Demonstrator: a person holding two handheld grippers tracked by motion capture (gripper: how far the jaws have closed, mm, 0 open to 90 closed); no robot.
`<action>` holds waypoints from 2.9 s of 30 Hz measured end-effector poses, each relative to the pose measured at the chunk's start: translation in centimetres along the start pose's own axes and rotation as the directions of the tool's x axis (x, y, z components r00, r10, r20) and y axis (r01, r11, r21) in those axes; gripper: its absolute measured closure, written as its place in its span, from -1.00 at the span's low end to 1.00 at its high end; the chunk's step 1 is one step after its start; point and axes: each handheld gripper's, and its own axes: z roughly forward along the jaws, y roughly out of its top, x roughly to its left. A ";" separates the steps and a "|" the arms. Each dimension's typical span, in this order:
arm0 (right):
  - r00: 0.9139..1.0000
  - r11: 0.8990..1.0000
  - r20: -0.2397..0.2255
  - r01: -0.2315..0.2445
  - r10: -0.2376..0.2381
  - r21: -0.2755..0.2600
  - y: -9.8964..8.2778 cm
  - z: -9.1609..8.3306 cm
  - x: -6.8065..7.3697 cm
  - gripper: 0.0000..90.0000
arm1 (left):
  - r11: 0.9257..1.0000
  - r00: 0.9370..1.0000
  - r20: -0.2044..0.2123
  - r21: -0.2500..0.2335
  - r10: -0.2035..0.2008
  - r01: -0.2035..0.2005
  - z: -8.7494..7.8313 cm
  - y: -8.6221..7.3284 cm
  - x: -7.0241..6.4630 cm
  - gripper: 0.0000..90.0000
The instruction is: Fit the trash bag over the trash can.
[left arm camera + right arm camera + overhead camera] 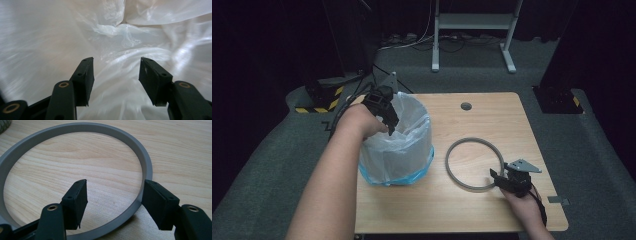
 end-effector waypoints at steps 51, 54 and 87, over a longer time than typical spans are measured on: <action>1.000 1.000 0.005 0.010 -0.010 -0.009 0.1 0.0 0.2 -0.19 | 0.975 0.973 -0.066 -0.020 -0.221 0.220 4.6 -6.9 10.3 0.98; 1.000 1.000 0.005 0.016 -0.016 -0.008 0.1 -0.1 0.3 -0.19 | 0.977 0.975 -0.064 -0.021 -0.214 0.213 6.0 -7.2 10.4 0.96; 0.999 0.999 0.005 0.037 -0.037 -0.002 0.0 0.0 0.5 -0.17 | 0.981 0.980 -0.067 -0.054 -0.189 0.185 21.6 -10.1 10.3 0.85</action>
